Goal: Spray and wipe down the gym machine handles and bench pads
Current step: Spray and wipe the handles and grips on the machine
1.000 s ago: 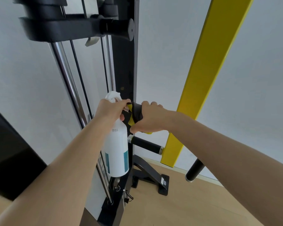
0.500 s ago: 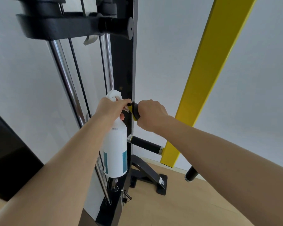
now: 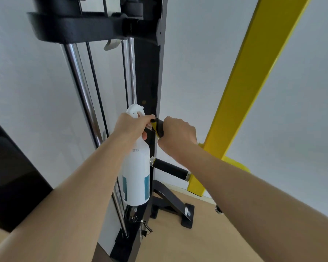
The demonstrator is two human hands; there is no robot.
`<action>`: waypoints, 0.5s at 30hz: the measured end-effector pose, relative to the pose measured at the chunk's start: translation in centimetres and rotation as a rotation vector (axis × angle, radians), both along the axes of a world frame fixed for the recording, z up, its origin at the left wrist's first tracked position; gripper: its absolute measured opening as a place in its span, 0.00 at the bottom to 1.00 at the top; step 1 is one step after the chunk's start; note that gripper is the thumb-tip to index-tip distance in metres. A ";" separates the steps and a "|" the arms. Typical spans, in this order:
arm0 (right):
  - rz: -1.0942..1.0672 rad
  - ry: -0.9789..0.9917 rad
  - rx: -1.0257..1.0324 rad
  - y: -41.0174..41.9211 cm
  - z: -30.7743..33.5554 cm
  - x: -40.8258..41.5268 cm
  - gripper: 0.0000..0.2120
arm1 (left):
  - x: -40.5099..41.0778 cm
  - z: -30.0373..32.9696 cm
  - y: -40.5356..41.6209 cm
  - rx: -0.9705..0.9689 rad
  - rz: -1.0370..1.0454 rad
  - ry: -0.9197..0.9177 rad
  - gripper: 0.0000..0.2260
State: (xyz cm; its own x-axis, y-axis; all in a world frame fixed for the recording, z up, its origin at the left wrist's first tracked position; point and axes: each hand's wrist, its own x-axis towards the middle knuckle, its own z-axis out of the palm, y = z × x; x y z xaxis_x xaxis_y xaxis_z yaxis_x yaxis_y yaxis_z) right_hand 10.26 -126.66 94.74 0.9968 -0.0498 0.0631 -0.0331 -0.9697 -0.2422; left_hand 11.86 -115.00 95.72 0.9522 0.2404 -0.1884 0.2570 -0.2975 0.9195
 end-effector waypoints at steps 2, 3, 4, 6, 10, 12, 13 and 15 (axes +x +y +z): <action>-0.003 -0.216 -0.214 0.4 -1.9 -1.3 0.14 | -0.3 0.2 -0.3 0.011 0.001 0.007 0.19; -0.001 -0.265 -0.264 0.4 -2.2 -1.5 0.16 | -0.3 0.2 -0.5 0.012 0.009 0.009 0.19; 0.004 -0.261 -0.278 0.2 -2.0 -1.4 0.17 | -0.2 0.1 -0.6 0.008 0.017 0.004 0.19; 0.038 -0.185 -0.235 -0.3 -1.1 -1.0 0.18 | -0.2 0.0 -0.8 0.014 0.021 -0.021 0.17; 0.050 0.068 -0.124 -1.3 1.0 -0.5 0.19 | -0.2 0.1 -1.1 0.070 -0.002 -0.084 0.17; 0.025 0.170 -0.102 -1.9 2.1 -0.7 0.17 | 0.0 0.0 -1.0 0.081 -0.020 -0.084 0.17; 0.001 0.205 -0.111 -2.2 2.4 -1.0 0.17 | 0.0 -0.1 -0.9 0.089 -0.026 -0.077 0.18; -0.052 0.197 -0.225 -2.3 2.0 -2.3 0.14 | 0.2 -0.3 -0.9 0.084 -0.047 -0.063 0.16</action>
